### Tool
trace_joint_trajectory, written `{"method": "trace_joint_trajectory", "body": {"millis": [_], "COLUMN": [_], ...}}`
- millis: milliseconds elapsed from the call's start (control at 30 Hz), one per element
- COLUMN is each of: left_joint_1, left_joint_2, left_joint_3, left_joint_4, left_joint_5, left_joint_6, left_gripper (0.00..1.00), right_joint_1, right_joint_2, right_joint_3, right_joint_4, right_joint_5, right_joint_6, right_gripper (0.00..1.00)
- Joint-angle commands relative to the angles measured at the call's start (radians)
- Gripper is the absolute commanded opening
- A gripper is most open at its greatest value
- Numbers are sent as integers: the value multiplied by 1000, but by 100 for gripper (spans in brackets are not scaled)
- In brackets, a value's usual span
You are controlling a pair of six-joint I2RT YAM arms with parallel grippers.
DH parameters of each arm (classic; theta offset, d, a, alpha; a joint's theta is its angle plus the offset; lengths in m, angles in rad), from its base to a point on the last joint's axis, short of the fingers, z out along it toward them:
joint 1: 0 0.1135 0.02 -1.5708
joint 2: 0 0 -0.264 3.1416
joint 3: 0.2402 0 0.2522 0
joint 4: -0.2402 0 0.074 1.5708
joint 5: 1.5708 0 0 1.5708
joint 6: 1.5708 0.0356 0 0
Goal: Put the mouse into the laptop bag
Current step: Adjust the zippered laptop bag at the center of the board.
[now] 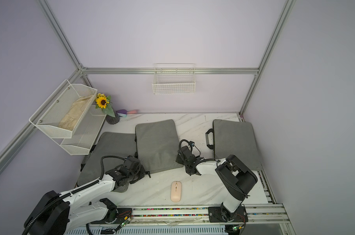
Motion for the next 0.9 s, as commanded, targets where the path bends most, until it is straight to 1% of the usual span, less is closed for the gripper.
{"method": "trace_joint_trajectory", "body": {"millis": [0,67,100,233,300,333,367,400,433,467,500,533,633,733,800,867], "left_joint_1": [29,49,58,89,96,96,96,98,99,100,102,104,106,107,107,109], "left_joint_2": [75,140,170,279,284,274,263,244,208,186,162,133,25,-103,-191,-274], "left_joint_3": [128,180,200,265,272,265,256,249,241,235,229,223,206,184,169,154], "left_joint_4": [-11,-18,-22,-36,-52,-51,-51,-57,-72,-94,-109,-125,-167,-181,-183,-178], "left_joint_5": [-54,-38,-29,23,20,15,7,-3,-17,-34,-47,-59,-63,-25,-10,-27], "left_joint_6": [88,112,122,139,129,122,117,112,103,98,95,94,101,135,135,112], "left_gripper": [0,0,0,0,0,1,6,14,26,40,51,59,72,82,86,88], "right_joint_1": [4,4,4,4,4,3,4,4,2,2,1,0,-15,-48,-89,-147], "right_joint_2": [6,-31,-45,-103,-112,-114,-120,-132,-152,-181,-210,-252,-389,-509,-559,-572], "right_joint_3": [-37,-65,-75,-119,-127,-124,-119,-114,-109,-101,-95,-88,-74,-66,-60,-51], "right_joint_4": [42,43,36,18,2,-13,-32,-50,-75,-106,-136,-177,-279,-378,-418,-428], "right_joint_5": [-90,-84,-84,-97,-100,-98,-82,-65,-43,-11,22,63,179,306,364,373], "right_joint_6": [1,5,10,18,20,27,25,24,20,20,21,28,41,58,60,59], "right_gripper": [49,37,35,34,35,38,45,56,66,72,77,80,86,90,93,95]}}
